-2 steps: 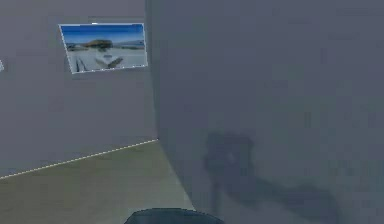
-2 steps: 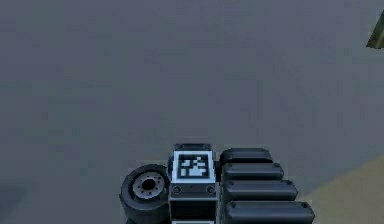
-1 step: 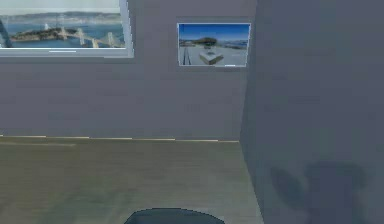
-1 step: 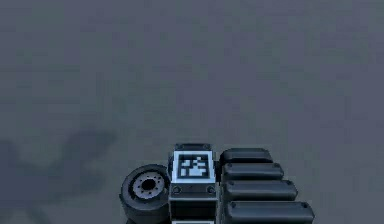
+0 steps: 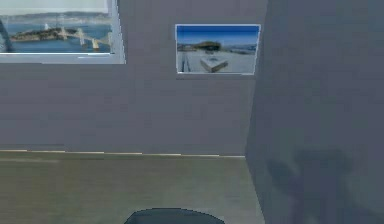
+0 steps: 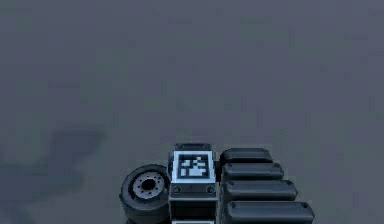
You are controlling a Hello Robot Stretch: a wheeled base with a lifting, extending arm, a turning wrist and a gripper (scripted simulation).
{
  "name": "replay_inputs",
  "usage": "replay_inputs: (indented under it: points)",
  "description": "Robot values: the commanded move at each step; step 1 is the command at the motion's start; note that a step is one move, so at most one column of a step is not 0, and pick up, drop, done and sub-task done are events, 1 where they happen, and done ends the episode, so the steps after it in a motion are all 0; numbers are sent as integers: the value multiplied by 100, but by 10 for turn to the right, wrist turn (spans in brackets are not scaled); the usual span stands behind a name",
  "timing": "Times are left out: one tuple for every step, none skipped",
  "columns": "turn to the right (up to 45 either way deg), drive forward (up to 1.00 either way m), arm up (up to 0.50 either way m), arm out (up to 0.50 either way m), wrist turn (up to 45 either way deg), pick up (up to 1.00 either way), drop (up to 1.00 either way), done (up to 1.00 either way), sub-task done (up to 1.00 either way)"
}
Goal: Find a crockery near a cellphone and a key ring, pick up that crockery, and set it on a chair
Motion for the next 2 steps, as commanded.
replay_inputs:
  points:
    - [-450, 0, 0, 0, 0, 0, 0, 0, 0]
    - [-90, 0, 0, 0, 0, 0, 0, 0, 0]
